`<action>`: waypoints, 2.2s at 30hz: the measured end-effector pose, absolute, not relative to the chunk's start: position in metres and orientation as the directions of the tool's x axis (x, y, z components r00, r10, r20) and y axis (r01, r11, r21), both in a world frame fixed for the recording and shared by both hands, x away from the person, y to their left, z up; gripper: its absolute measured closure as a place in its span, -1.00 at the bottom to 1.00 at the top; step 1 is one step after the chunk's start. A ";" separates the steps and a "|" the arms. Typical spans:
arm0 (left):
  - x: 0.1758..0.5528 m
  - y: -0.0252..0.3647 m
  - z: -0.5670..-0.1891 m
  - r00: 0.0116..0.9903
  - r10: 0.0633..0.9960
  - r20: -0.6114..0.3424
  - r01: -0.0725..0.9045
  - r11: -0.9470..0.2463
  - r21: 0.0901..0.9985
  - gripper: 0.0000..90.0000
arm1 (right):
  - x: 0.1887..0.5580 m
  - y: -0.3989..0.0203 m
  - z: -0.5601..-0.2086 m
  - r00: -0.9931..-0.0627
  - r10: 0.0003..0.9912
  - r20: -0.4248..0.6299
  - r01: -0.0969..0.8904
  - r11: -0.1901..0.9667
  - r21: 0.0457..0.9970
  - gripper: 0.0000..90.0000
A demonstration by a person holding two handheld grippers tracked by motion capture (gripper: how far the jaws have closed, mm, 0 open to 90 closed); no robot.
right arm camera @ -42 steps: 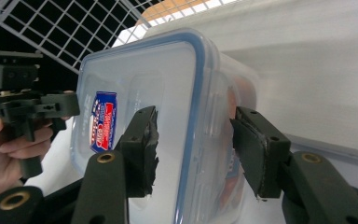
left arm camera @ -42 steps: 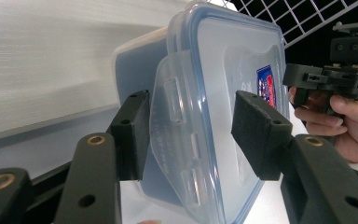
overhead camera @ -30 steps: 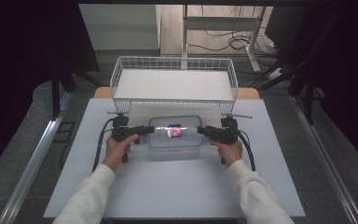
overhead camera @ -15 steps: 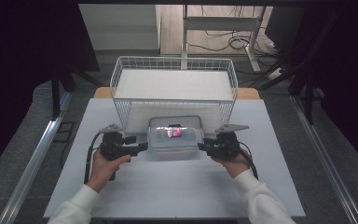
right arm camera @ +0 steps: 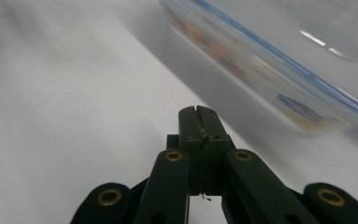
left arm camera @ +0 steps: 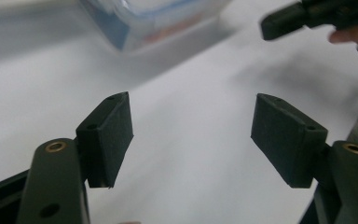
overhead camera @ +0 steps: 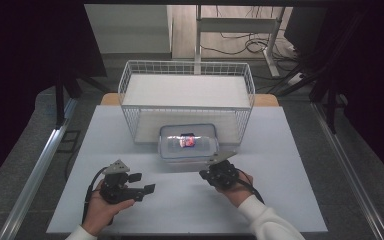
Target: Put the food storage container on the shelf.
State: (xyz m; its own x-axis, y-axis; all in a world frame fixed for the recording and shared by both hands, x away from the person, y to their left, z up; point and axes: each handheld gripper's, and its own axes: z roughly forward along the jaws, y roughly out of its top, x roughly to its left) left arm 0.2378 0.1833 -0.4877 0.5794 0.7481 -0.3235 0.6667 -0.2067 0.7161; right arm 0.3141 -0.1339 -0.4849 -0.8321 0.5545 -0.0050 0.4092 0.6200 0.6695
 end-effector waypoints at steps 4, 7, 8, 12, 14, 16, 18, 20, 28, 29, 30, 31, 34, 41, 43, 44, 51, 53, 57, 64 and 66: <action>0.233 0.185 -0.491 0.581 0.752 -0.312 0.670 -0.224 0.708 -0.38 | 0.318 -0.115 -0.494 -0.828 0.560 -0.027 0.418 0.648 0.636 0.97; 0.233 0.185 -0.492 0.580 0.753 -0.310 0.671 -0.226 0.706 -0.38 | 0.324 -0.105 -0.501 -0.827 0.561 -0.043 0.417 0.663 0.622 0.97; 0.234 0.185 -0.492 0.581 0.753 -0.310 0.672 -0.228 0.704 -0.38 | 0.327 -0.103 -0.503 -0.822 0.568 -0.043 0.424 0.659 0.621 0.97; 0.234 0.183 -0.494 0.586 0.757 -0.289 0.668 -0.249 0.702 -0.39 | 0.337 -0.096 -0.509 -0.814 0.579 -0.057 0.428 0.663 0.614 0.97; 0.234 0.183 -0.493 0.588 0.754 -0.293 0.669 -0.250 0.700 -0.40 | 0.341 -0.093 -0.512 -0.803 0.593 -0.067 0.436 0.660 0.611 0.97; 0.234 0.183 -0.491 0.589 0.753 -0.292 0.667 -0.249 0.703 -0.40 | 0.345 -0.092 -0.513 -0.795 0.602 -0.073 0.441 0.657 0.611 0.98; 0.233 0.183 -0.491 0.589 0.754 -0.292 0.666 -0.249 0.703 -0.40 | 0.348 -0.091 -0.513 -0.786 0.614 -0.073 0.447 0.645 0.620 0.98; 0.233 0.183 -0.492 0.590 0.753 -0.291 0.667 -0.251 0.701 -0.40 | 0.350 -0.090 -0.512 -0.780 0.620 -0.079 0.444 0.639 0.628 0.98; 0.234 0.185 -0.491 0.583 0.756 -0.298 0.670 -0.240 0.703 -0.40 | 0.354 -0.082 -0.514 -0.784 0.616 -0.084 0.437 0.642 0.630 0.98; 0.234 0.185 -0.491 0.583 0.756 -0.298 0.670 -0.240 0.703 -0.40 | 0.354 -0.082 -0.514 -0.784 0.616 -0.084 0.437 0.642 0.630 0.98; 0.235 0.186 -0.491 0.578 0.757 -0.305 0.673 -0.230 0.703 -0.40 | 0.356 -0.081 -0.511 -0.775 0.628 -0.070 0.443 0.618 0.649 0.98; 0.235 0.186 -0.491 0.578 0.757 -0.305 0.673 -0.230 0.703 -0.40 | 0.356 -0.081 -0.511 -0.775 0.628 -0.070 0.443 0.618 0.649 0.98; 0.237 0.186 -0.492 0.575 0.757 -0.311 0.678 -0.227 0.700 -0.40 | 0.367 -0.083 -0.505 -0.753 0.656 -0.052 0.459 0.580 0.673 0.98; 0.240 0.185 -0.491 0.568 0.761 -0.313 0.681 -0.221 0.698 -0.40 | 0.382 -0.082 -0.504 -0.746 0.665 -0.036 0.462 0.556 0.691 0.98; 0.241 0.185 -0.491 0.568 0.762 -0.311 0.681 -0.224 0.697 -0.40 | 0.388 -0.079 -0.504 -0.740 0.672 -0.032 0.469 0.549 0.691 0.98; 0.241 0.185 -0.492 0.568 0.762 -0.310 0.682 -0.225 0.696 -0.40 | 0.392 -0.077 -0.504 -0.736 0.676 -0.030 0.471 0.544 0.694 0.98; 0.238 0.188 -0.492 0.565 0.767 -0.304 0.680 -0.224 0.698 -0.40 | 0.408 -0.070 -0.504 -0.719 0.695 -0.029 0.481 0.527 0.701 0.98; 0.238 0.189 -0.491 0.564 0.768 -0.303 0.678 -0.221 0.701 -0.40 | 0.413 -0.068 -0.504 -0.707 0.707 -0.029 0.490 0.519 0.701 0.98; 0.237 0.191 -0.492 0.564 0.769 -0.301 0.677 -0.222 0.702 -0.40 | 0.424 -0.067 -0.503 -0.688 0.725 -0.029 0.505 0.507 0.699 0.98; 0.237 0.192 -0.492 0.559 0.773 -0.301 0.680 -0.219 0.700 -0.40 | 0.434 -0.069 -0.505 -0.671 0.741 -0.030 0.517 0.496 0.698 0.98; 0.237 0.192 -0.493 0.556 0.774 -0.304 0.681 -0.214 0.700 -0.41 | 0.436 -0.067 -0.505 -0.674 0.738 -0.025 0.515 0.494 0.701 0.98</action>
